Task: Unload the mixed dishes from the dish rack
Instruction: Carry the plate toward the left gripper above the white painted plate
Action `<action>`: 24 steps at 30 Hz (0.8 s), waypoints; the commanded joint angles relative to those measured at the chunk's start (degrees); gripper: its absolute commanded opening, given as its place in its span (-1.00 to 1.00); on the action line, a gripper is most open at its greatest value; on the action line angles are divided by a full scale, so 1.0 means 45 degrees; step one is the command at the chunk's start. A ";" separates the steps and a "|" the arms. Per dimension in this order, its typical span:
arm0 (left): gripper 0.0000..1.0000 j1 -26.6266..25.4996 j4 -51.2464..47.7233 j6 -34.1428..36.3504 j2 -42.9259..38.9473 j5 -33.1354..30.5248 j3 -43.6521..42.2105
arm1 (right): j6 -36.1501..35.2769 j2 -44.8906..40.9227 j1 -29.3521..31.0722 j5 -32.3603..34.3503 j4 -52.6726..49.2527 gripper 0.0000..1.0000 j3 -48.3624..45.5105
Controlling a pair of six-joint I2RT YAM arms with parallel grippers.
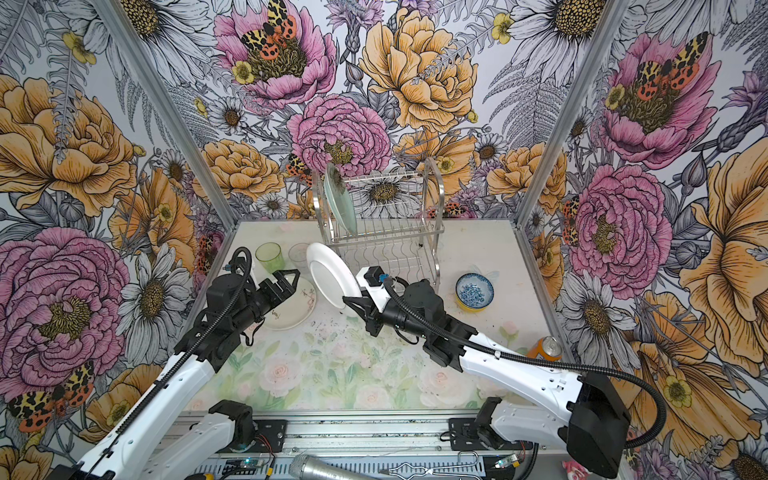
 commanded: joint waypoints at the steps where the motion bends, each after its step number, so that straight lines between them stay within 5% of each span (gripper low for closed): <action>1: 0.98 0.0054 -0.0018 -0.0109 -0.0212 -0.0407 -0.0064 | 0.0028 0.0265 0.0162 -0.0169 0.2334 -1.00 0.0771; 24: 0.97 0.2174 -0.2407 -0.1689 -0.1691 -0.0295 0.0256 | -0.0721 0.3766 0.1187 0.0115 0.2957 -1.00 0.2406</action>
